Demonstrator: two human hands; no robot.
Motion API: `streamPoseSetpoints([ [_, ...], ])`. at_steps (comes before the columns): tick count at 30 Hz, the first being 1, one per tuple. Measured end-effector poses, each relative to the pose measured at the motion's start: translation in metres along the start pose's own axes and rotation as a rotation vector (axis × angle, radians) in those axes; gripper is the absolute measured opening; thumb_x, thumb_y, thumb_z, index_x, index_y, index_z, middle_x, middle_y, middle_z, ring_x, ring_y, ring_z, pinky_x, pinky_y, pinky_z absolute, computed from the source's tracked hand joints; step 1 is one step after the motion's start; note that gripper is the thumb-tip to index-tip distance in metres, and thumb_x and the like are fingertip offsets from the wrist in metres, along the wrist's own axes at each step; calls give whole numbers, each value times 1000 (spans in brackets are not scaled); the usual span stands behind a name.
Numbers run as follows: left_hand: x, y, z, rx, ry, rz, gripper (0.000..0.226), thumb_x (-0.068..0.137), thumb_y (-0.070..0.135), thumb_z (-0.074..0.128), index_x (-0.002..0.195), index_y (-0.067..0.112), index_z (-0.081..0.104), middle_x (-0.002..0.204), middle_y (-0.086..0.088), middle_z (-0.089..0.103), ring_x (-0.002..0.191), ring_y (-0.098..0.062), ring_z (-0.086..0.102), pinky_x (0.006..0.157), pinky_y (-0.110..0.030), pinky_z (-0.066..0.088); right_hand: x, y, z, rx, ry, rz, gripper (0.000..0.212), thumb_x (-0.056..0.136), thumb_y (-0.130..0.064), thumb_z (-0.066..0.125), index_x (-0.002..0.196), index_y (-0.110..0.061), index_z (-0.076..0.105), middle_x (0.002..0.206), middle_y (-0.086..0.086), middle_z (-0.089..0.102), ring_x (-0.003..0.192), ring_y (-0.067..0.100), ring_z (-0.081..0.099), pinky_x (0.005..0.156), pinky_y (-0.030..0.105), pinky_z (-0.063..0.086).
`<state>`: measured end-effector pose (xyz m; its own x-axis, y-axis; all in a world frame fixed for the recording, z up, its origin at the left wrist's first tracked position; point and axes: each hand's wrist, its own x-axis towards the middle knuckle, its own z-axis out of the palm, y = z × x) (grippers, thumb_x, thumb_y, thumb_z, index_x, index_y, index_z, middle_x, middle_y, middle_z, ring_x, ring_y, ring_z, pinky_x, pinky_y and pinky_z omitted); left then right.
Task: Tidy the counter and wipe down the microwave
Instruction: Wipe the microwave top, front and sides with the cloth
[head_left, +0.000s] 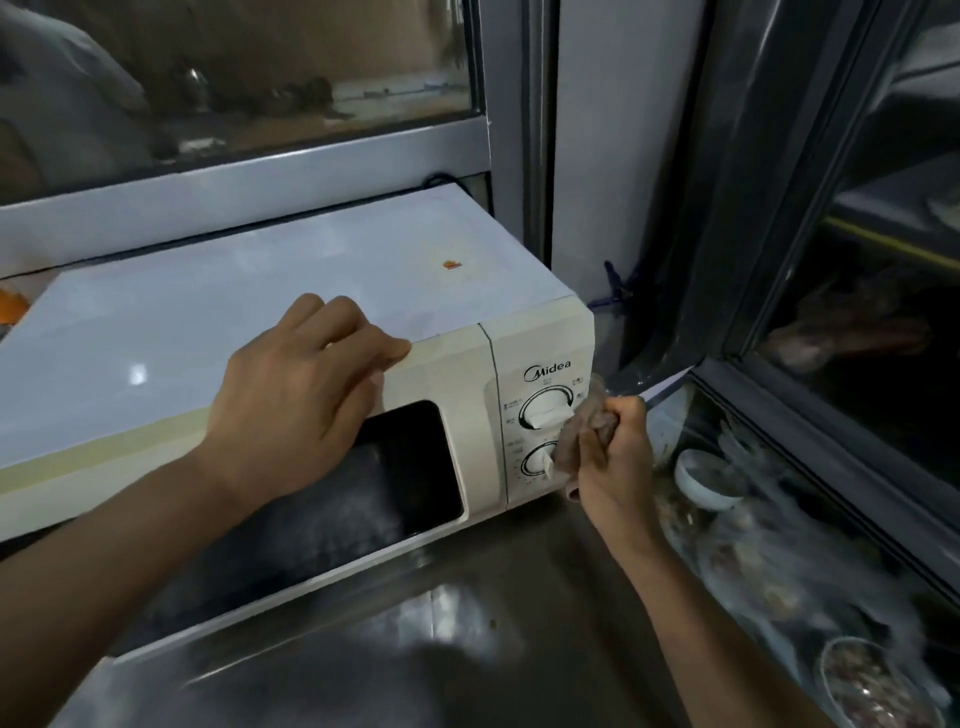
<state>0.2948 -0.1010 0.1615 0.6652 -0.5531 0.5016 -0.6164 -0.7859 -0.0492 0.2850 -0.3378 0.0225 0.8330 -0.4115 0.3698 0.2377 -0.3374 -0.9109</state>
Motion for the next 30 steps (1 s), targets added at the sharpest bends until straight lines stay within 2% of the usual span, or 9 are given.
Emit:
streamPoseSetpoints([
  [3, 0, 1, -1, -6, -6, -2, 36, 86, 18, 38, 104, 11, 68, 89, -3, 59, 77, -24, 50, 53, -28, 39, 11, -12, -7, 40, -57, 2, 29, 94, 1, 43, 90, -28, 40, 76, -5, 50, 66, 3, 59, 50, 16, 47],
  [7, 0, 1, -2, 3, -27, 4, 35, 85, 16, 39, 105, 11, 68, 89, -3, 59, 76, -26, 51, 54, -33, 43, 24, -34, -16, 41, -66, -43, 21, 94, -1, 44, 96, -22, 41, 79, -3, 52, 66, -11, 55, 51, 3, 40],
  [10, 0, 1, -3, -4, -33, 0, 34, 85, 15, 40, 104, 11, 68, 88, -4, 59, 75, -27, 51, 55, -34, 45, 34, -57, -21, 51, -61, -64, 17, 94, -5, 46, 97, -21, 42, 77, -6, 54, 66, -8, 55, 53, 7, 42],
  [13, -1, 1, -3, -6, -43, 4, 33, 86, 16, 40, 104, 10, 68, 88, -4, 59, 75, -28, 51, 56, -35, 46, 49, -88, -23, -28, -79, -151, 14, 92, -9, 50, 103, -17, 46, 94, 1, 57, 84, 3, 57, 69, 18, 48],
  [15, -1, 2, -5, -12, -53, -3, 34, 86, 16, 41, 105, 10, 68, 89, -5, 59, 75, -28, 51, 56, -36, 47, 63, -109, -14, -216, -130, -281, 16, 90, -7, 53, 106, -9, 51, 106, 4, 55, 100, 15, 53, 83, 23, 44],
  [19, -1, 4, -10, -50, -65, -31, 35, 87, 19, 40, 106, 11, 68, 90, -4, 60, 77, -27, 53, 56, -36, 48, 67, -127, 7, -481, -217, -352, 20, 89, -5, 54, 108, -3, 52, 112, 9, 54, 109, 23, 46, 91, 31, 41],
  [23, -5, 8, -14, -94, -44, -83, 32, 87, 16, 43, 110, 14, 66, 98, -1, 62, 86, -24, 54, 61, -34, 48, 51, -113, -6, -418, -263, -419, 26, 96, -13, 47, 120, -6, 54, 128, 6, 52, 123, 21, 43, 103, 33, 38],
  [26, -16, 9, -21, -194, -34, -183, 39, 82, 10, 42, 114, 12, 63, 113, 2, 64, 105, -24, 56, 75, -38, 52, 42, -102, -15, -390, -287, -430, 36, 97, -10, 44, 133, -9, 49, 141, 3, 44, 135, 17, 35, 113, 34, 28],
  [30, -47, -4, -34, -166, 15, -260, 39, 78, 2, 44, 111, 6, 65, 121, -7, 62, 115, -30, 55, 87, -43, 51, 20, -109, 5, -394, -157, -462, 35, 93, -3, 44, 126, -3, 55, 133, 9, 53, 133, 20, 37, 116, 30, 22],
])
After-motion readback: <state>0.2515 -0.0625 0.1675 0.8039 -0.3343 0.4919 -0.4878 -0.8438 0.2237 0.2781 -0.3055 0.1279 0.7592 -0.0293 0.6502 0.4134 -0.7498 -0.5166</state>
